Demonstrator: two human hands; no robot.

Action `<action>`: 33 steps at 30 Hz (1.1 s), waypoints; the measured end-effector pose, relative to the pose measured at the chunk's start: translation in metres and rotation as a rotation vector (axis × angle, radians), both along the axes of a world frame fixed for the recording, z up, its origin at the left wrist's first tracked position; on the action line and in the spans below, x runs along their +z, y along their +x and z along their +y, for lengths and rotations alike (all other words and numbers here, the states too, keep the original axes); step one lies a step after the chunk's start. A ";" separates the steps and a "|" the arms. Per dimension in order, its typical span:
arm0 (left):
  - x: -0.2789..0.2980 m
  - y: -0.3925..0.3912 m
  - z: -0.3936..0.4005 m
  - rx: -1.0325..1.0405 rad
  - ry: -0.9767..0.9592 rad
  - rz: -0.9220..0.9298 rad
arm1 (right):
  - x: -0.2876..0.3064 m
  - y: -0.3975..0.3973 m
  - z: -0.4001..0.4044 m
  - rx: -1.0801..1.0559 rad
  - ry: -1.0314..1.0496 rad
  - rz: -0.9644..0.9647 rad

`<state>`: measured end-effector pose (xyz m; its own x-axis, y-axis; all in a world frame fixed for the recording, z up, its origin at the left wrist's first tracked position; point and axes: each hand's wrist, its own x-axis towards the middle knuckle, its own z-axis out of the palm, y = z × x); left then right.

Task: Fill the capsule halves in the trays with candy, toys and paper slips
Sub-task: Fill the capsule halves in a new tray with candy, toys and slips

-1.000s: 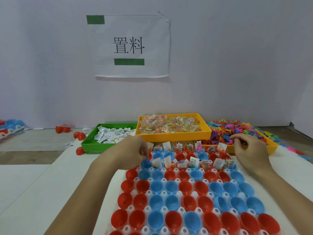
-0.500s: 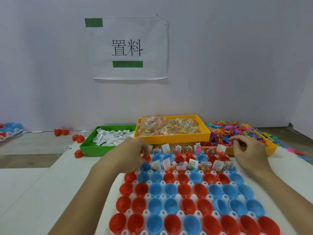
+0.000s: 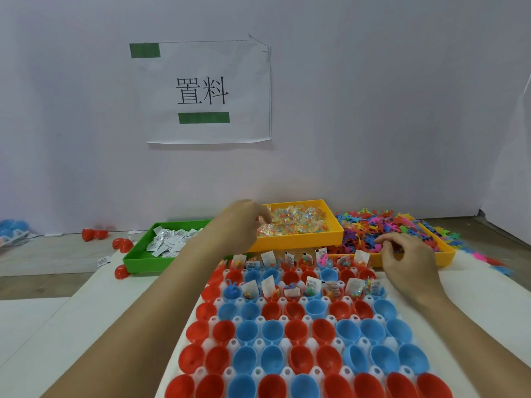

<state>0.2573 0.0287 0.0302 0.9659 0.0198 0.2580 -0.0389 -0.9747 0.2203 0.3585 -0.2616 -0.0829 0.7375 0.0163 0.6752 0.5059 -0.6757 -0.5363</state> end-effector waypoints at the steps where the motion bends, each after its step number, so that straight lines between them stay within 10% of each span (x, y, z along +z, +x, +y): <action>1: 0.002 0.009 -0.003 -0.016 0.050 0.037 | 0.000 0.000 0.000 0.000 0.007 0.007; 12: -0.006 0.053 -0.005 0.010 0.242 0.140 | 0.004 -0.001 -0.002 0.025 0.050 0.030; 22: 0.007 0.022 -0.016 0.032 -0.224 -0.327 | 0.002 -0.001 -0.002 0.007 0.041 0.056; 33: -0.004 -0.036 -0.007 0.089 -0.714 -0.332 | 0.001 0.000 -0.001 0.001 0.017 0.068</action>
